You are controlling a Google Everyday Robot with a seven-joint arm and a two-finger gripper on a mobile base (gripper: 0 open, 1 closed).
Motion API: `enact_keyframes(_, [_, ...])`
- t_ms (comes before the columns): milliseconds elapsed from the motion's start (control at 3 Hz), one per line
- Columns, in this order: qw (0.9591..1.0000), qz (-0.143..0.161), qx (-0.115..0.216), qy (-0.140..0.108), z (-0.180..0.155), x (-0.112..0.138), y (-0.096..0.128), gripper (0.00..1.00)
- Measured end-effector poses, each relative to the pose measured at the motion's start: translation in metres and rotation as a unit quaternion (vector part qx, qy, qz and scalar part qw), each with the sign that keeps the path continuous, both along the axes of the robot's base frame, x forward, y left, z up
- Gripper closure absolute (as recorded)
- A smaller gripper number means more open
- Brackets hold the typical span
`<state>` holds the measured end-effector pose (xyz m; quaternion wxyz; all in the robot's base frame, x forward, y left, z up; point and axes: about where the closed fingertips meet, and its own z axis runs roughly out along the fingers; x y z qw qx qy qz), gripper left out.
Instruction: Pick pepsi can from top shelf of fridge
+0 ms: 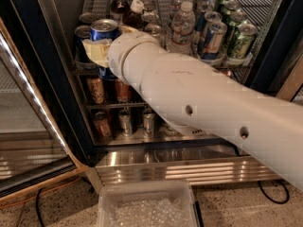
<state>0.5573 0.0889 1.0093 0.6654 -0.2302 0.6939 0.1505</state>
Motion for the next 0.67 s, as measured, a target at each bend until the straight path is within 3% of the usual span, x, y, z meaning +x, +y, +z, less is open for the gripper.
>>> enact_keyframes(667, [0.9987,0.005,0.022,0.047,0.008,0.018,-0.073,1.0])
